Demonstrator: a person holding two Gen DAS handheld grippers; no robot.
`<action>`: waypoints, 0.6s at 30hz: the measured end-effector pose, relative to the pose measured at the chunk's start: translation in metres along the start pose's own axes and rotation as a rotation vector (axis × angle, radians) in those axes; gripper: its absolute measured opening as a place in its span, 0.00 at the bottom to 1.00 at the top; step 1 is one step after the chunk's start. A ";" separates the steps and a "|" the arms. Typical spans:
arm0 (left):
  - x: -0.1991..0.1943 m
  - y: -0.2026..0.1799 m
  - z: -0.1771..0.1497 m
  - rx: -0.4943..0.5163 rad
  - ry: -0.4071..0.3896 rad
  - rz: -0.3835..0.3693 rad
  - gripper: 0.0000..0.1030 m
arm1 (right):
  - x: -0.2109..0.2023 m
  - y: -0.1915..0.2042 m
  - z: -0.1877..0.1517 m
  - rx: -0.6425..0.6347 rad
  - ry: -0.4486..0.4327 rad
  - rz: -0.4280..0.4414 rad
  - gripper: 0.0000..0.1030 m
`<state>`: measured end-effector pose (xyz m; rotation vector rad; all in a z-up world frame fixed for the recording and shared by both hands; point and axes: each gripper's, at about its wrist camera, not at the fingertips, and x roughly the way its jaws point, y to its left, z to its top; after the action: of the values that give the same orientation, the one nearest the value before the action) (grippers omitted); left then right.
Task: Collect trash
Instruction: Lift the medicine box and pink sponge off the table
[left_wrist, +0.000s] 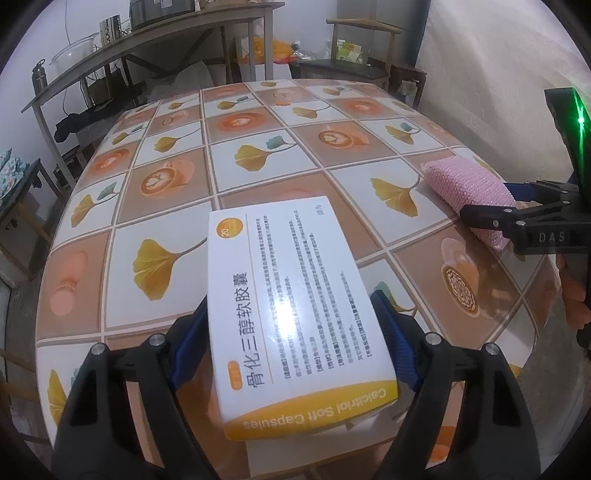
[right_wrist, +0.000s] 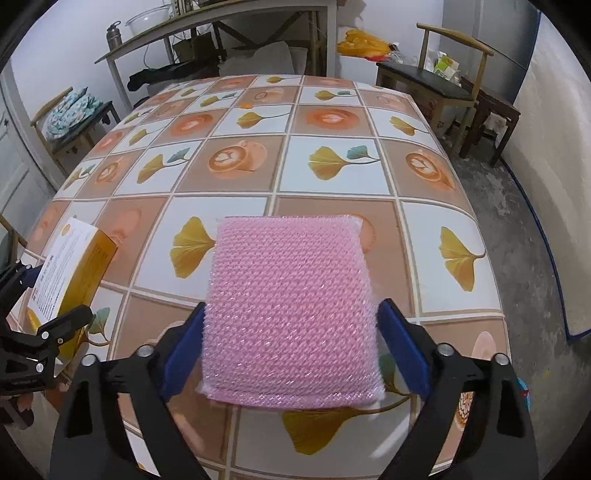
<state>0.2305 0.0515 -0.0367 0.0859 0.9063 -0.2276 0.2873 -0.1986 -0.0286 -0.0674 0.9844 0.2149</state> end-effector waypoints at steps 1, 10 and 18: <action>0.000 0.000 0.000 0.002 -0.001 0.001 0.75 | 0.000 0.000 0.000 0.002 0.000 -0.001 0.79; -0.003 -0.003 0.000 0.015 -0.012 0.014 0.74 | -0.005 0.002 -0.001 -0.013 -0.021 -0.007 0.78; -0.007 -0.005 0.001 0.021 -0.028 0.011 0.71 | -0.014 0.000 -0.002 -0.005 -0.042 0.001 0.78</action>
<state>0.2261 0.0477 -0.0304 0.1072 0.8753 -0.2278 0.2782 -0.2014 -0.0180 -0.0665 0.9425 0.2187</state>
